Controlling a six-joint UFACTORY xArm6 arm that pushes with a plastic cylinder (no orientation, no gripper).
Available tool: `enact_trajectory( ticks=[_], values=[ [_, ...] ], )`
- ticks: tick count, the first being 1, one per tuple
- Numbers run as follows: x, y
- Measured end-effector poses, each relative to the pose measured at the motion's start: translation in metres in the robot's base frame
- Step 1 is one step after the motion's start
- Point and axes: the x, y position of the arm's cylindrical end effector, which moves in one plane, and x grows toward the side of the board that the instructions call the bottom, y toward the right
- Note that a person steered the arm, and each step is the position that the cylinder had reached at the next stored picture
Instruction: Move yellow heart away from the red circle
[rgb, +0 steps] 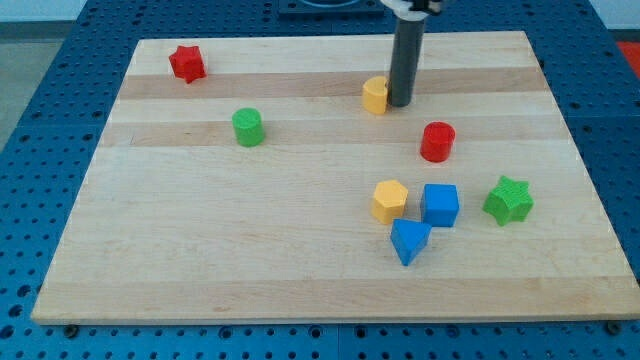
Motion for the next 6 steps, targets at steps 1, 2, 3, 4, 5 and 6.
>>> enact_trajectory(
  ticks=[1,2,3,4,5,6],
  values=[
    [0.000,-0.023],
    [0.000,-0.040],
    [0.000,-0.040],
    [0.008,-0.036],
    [0.066,-0.031],
    [0.072,-0.047]
  ],
)
